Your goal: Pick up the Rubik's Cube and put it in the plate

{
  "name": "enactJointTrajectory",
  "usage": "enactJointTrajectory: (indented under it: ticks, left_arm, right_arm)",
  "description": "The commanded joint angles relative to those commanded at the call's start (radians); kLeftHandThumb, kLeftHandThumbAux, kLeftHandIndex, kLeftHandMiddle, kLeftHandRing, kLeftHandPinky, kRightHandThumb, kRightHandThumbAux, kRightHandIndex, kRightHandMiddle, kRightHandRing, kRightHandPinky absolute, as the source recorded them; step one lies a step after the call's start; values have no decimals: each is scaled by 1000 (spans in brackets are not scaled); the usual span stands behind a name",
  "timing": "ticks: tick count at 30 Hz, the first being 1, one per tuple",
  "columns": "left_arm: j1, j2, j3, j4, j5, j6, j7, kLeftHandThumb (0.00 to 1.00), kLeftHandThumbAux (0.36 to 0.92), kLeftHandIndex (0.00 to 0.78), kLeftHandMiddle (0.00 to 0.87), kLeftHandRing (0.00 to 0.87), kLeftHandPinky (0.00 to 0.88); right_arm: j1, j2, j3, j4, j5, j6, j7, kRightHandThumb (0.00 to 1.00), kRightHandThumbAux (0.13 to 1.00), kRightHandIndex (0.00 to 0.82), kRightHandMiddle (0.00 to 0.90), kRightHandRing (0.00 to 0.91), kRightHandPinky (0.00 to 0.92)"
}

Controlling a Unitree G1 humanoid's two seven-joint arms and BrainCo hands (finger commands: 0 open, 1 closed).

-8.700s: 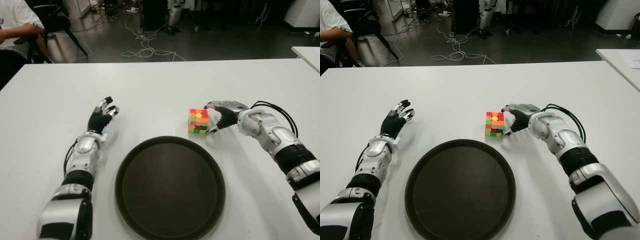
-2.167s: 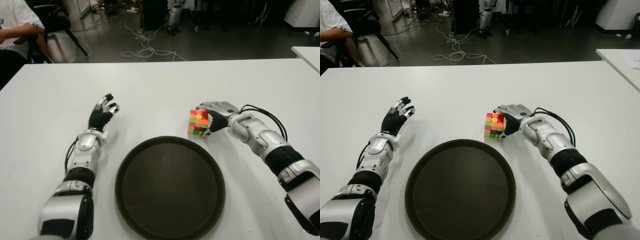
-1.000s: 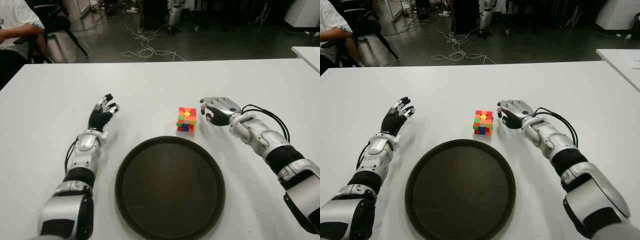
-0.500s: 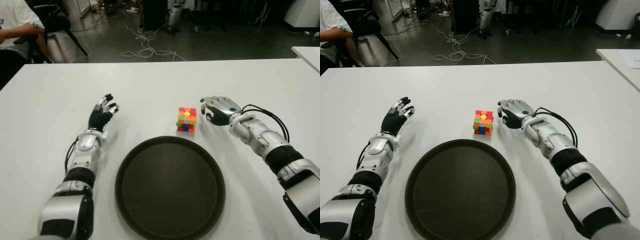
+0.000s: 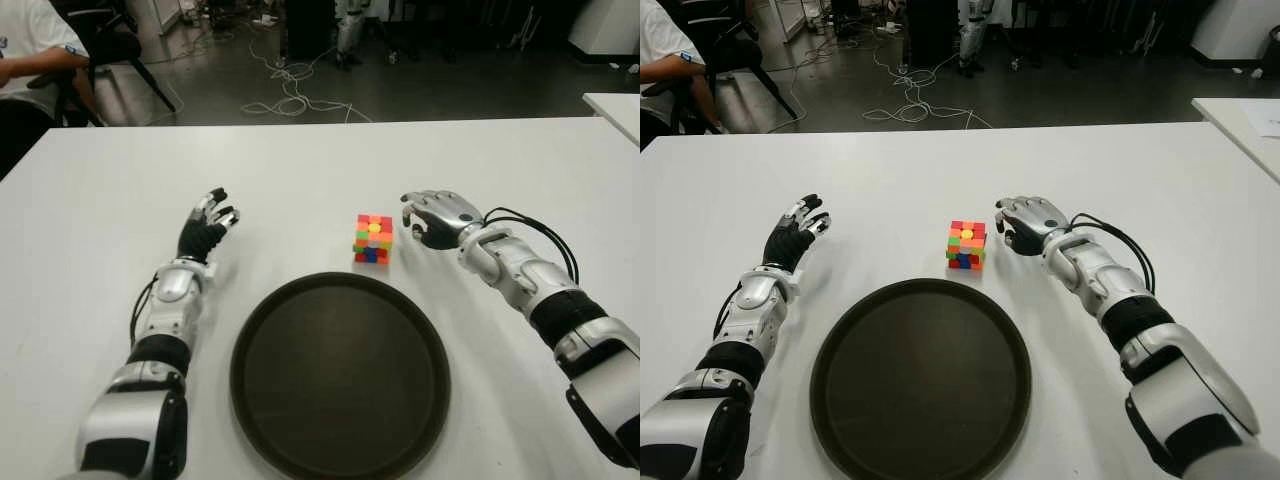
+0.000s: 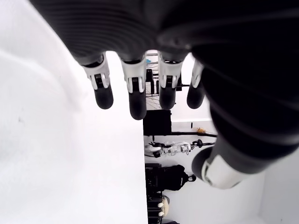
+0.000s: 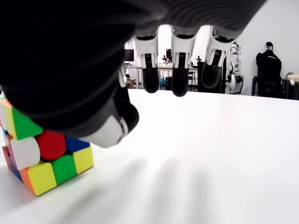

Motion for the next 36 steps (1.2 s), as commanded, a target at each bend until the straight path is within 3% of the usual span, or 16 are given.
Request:
enactJointTrajectory:
  ticks: [2,4,8,18,36]
  left_arm:
    - [-1,1,1,1,-3,1,-4,202,696,45,100,97,78]
    - [0,1,2,1,-4,2,-7,205,699,43,99,95,76]
    - [1,1,2,-2,-5,2,-13,214,711,39,98,92,72]
    - [0,4,2,2,-4,0,-19,205,713,43,101,96,77]
    - [-2,4,7,5,-6,1,-23,199,711,42,94,87,68]
  right_arm:
    - [4,2,-3,-4,3,6,1,458,589,166,39,44,63]
    - [6,4,-5,-8,8,10,7,355,499,85,20,22,32]
    - [7,6,-11,-10,18,11,20,259,355,17,4,4,6]
    - [6,11,-25,4,34,6,21,232,193,0,0,0,0]
    - [3,31,-42,34,38,-2,17,223,132,0,0,0,0]
